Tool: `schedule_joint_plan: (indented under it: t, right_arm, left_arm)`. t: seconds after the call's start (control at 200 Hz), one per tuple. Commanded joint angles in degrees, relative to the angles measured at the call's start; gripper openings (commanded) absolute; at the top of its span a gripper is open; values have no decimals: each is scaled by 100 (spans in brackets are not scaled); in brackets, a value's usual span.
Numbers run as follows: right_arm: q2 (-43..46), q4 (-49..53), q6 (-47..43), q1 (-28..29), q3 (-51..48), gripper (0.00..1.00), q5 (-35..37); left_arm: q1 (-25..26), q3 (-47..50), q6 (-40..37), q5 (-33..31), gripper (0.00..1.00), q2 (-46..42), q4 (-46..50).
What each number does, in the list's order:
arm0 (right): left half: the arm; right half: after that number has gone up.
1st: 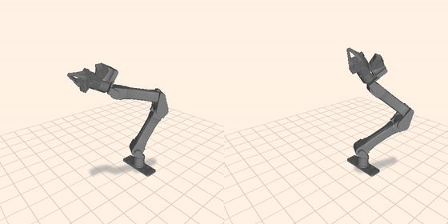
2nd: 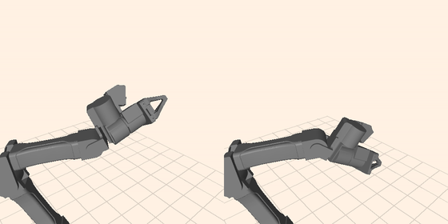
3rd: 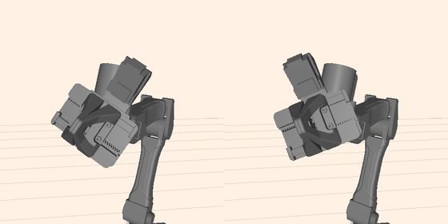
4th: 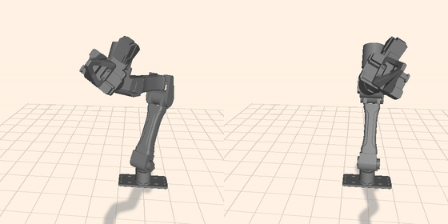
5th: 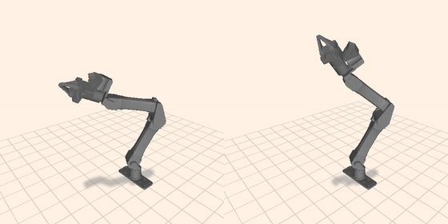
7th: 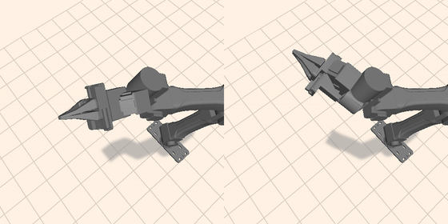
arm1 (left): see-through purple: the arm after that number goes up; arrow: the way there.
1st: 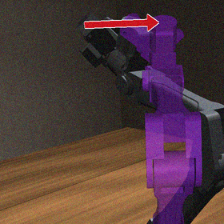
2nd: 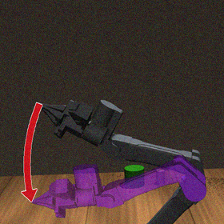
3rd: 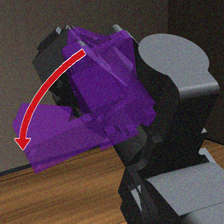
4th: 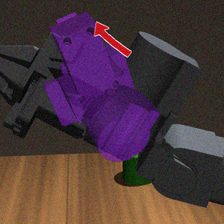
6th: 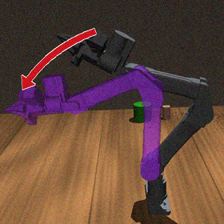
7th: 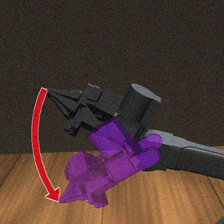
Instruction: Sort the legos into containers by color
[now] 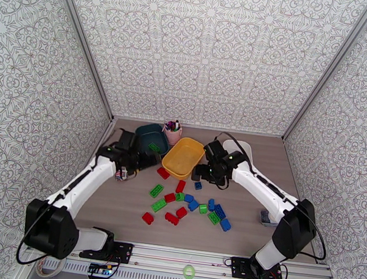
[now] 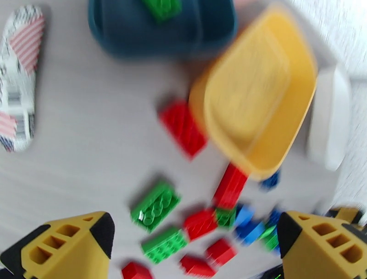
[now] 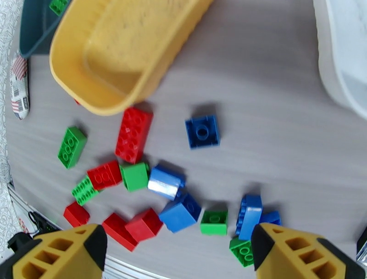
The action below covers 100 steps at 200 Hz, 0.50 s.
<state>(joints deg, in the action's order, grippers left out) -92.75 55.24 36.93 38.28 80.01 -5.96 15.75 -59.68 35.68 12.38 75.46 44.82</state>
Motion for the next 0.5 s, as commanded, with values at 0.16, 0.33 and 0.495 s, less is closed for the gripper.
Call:
schedule_joint_plan:
  t: [0.16, 0.33, 0.495]
  right_arm:
    - [642, -423, 396, 269, -995, 84, -268]
    - [845, -498, 570, 433, -1350, 82, -284]
    - [831, -662, 666, 652, -1392, 81, -418]
  left_arm:
    - [1070, 915, -369, -517, 89, -15, 252]
    - [1159, 1144, -554, -637, 87, 388, 98]
    - [1147, 1000, -956, -641, 83, 857, 51]
